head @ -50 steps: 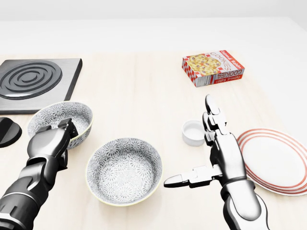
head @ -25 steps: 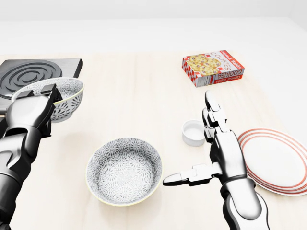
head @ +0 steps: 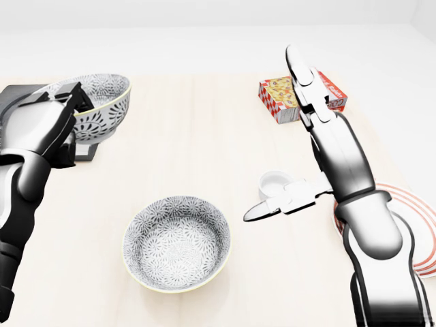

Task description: Pick the akita bowl from table center and place it on the plate.

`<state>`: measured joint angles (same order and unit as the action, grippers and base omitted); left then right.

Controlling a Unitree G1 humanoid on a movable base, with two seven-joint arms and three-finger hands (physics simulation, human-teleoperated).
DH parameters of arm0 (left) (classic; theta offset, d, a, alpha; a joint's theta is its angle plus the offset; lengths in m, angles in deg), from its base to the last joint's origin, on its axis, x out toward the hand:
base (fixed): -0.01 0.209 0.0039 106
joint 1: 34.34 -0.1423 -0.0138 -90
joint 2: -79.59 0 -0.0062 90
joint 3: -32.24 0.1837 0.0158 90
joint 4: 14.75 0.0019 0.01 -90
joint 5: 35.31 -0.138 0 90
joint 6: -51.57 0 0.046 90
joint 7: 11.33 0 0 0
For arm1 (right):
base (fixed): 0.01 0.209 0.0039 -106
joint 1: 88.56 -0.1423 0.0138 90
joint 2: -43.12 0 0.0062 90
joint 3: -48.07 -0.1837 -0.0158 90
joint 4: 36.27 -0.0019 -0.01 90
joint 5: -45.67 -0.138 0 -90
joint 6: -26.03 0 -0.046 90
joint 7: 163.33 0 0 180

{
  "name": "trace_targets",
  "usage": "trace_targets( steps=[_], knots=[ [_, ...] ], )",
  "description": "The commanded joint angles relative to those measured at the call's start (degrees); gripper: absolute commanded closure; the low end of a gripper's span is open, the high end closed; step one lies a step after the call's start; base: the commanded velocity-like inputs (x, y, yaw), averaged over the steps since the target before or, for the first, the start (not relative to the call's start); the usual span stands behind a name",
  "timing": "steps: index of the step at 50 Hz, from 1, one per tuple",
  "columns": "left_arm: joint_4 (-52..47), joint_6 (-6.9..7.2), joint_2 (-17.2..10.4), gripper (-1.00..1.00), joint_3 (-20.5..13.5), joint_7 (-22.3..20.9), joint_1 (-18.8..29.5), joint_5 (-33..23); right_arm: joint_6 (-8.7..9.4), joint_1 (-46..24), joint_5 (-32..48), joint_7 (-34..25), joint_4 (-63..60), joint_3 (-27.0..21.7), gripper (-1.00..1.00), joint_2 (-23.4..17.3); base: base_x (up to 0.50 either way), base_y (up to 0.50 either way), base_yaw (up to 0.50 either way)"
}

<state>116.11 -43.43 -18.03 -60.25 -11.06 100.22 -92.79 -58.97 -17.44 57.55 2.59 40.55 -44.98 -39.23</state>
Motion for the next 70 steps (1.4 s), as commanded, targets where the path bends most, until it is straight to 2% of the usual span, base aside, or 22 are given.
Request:
trace_targets(
  steps=[1, 7, 9, 10, 12, 20, 29, 34, 37, 40, 49, 50, 51, 59, 62, 70],
  knots=[
    [-16.16, 0.0, 2.6, 1.0, -1.62, -7.65, -5.34, 0.38, 0.0, -14.21, 10.73, -9.29, 7.67, 0.13, -1.0, -5.21, 0.0, 0.0, 0.0],
    [-22.83, 0.0, 4.56, 1.0, -1.36, -11.59, -7.34, 0.49, 0.0, -21.41, 16.94, -16.63, 16.25, 0.61, -1.0, -6.56, 0.0, 0.0, 0.0],
    [-22.93, 0.0, 4.61, 1.0, -1.41, -11.67, -7.37, 0.46, 0.0, -21.5, 17.39, -16.95, 16.38, 0.28, -1.0, -6.27, 0.0, 0.0, 0.0],
    [-26.18, 0.0, 5.53, 1.0, -1.05, -13.67, -8.21, 0.7, 0.0, -25.2, 18.5, -18.58, 20.85, 1.06, -1.0, -7.58, 0.0, 0.0, 0.0],
    [-27.71, 0.0, 6.09, 1.0, -0.89, -14.57, -8.58, 0.55, 0.0, -27.29, 19.55, -19.88, 23.19, 0.72, -1.0, -7.48, 0.0, 0.0, 0.0],
    [-29.7, 0.0, 7.86, 1.0, 0.02, -16.27, -9.14, -0.06, 0.0, -31.14, 23.99, -22.92, 30.73, 1.24, -1.0, -7.12, 0.0, 0.0, 0.0],
    [-33.44, 0.0, 9.74, 1.0, 0.69, -19.04, -10.03, 0.42, -0.1, -37.44, 26.44, -21.12, 43.73, 2.08, -1.0, -5.79, 0.0, 0.0, 0.0],
    [-35.66, 0.0, 10.78, 1.0, 0.88, -20.48, -10.55, 1.21, -2.51, -39.99, 27.43, -19.94, 49.1, 2.59, -1.0, -5.35, 0.0, 0.0, 0.0],
    [-36.66, 0.0, 10.96, 1.0, 0.87, -21.22, -10.5, 1.74, -2.71, -40.15, 27.81, -20.15, 49.34, 2.66, -1.0, -4.99, 0.0, 0.0, 0.0],
    [-38.61, 0.0, 11.33, 1.0, 1.12, -22.23, -10.71, 2.03, -3.83, -41.8, 28.46, -19.35, 52.95, 3.03, -1.0, -4.57, 0.0, 0.0, 0.0],
    [-39.77, 0.0, 11.61, 1.0, 1.17, -22.86, -10.92, 2.21, -4.08, -42.98, 28.59, -18.84, 54.95, 3.06, -1.0, -4.04, 0.0, 0.0, 0.0],
    [-42.63, 0.0, 12.61, 1.0, 1.86, -23.86, -12.51, 2.34, -5.29, -43.85, 28.52, -17.33, 58.26, 3.56, -1.0, -2.87, 0.0, 0.0, 0.0],
    [-42.94, 0.0, 12.73, 1.0, 1.87, -24.01, -12.67, 2.33, -5.59, -44.12, 28.49, -17.07, 58.97, 3.57, -1.0, -2.83, 0.0, 0.0, 0.0],
    [-42.98, 0.0, 12.81, 1.0, 1.79, -24.08, -12.7, 2.28, -5.77, -44.28, 28.48, -16.95, 59.33, 3.55, -1.0, -2.84, 0.0, 0.0, 0.0],
    [-43.4, 0.0, 13.73, 1.0, 2.54, -24.35, -13.33, 2.18, -5.1, -42.97, 28.4, -18.12, 57.03, 3.39, -1.0, -3.18, 0.0, 0.0, 0.0],
    [-42.61, 0.0, 14.15, 1.0, 2.77, -24.19, -13.02, 1.79, -4.96, -42.33, 28.43, -18.72, 56.18, 3.52, -1.0, -2.93, 0.0, 0.0, 0.0]
  ],
)
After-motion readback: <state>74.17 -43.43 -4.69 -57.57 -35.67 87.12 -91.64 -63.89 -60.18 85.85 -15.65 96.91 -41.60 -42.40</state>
